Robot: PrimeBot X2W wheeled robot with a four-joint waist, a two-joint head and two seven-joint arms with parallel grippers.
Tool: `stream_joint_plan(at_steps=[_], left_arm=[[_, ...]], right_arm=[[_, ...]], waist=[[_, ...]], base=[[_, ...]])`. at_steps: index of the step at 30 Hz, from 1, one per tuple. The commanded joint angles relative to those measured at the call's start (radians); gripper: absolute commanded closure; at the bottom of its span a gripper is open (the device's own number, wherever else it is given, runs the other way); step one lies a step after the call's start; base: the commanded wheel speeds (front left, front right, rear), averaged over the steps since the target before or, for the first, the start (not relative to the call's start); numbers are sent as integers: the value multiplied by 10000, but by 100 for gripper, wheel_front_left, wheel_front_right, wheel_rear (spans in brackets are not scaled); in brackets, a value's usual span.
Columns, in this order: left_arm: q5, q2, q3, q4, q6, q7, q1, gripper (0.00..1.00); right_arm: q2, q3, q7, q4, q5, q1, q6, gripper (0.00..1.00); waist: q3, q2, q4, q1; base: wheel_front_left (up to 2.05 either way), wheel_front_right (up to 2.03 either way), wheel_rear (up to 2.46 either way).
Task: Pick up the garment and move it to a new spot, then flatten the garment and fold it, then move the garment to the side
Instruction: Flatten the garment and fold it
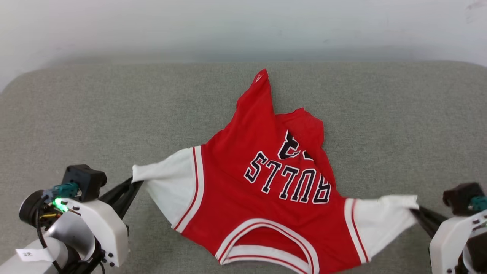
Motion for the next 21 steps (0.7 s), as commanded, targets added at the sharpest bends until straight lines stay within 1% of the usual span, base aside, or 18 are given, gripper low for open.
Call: stream_joint_plan(at_steps=[1, 4, 7, 10, 12, 17, 21], left_arm=[[53, 35, 199, -275, 83, -237, -170, 100], [-149, 0, 565, -723, 115, -516, -381, 100], [18, 226, 886, -1129, 137, -668, -768, 100], [-65, 122, 1253, -1516, 92, -841, -1309, 100], [-74, 94, 1352, -1626, 58, -864, -1524, 100], [-81, -290, 1722, -2005, -87, -887, -2815, 100], [93, -627, 1777, -1982, -222, -718, -3912, 100]], right_arm=[[225, -411, -158, -560, -49, -243, -8, 100], [522, -938, -199, -1344, -110, -435, -8, 100], [811, -1377, -125, -2113, -91, -720, -8, 100], [1026, -1801, -66, -2785, -85, -1183, -10, 100], [1097, -1909, -48, -2963, -69, -1366, -8, 100], [1370, -2367, -48, -3506, 6, -2636, -8, 100], [1465, -2477, -105, -3491, -15, -3820, -8, 100]], waist=[[-223, 0, -9, 0], [-402, 0, 12, 0], [-544, 0, 49, 0], [-645, 0, 86, 0], [-678, 0, 97, 0], [-739, 0, 133, 0], [-567, 0, 156, 0]], base=[[0, 0, 0], [0, 0, 0], [0, 0, 0], [0, 0, 0], [0, 0, 0], [0, 0, 0], [0, 0, 0]])
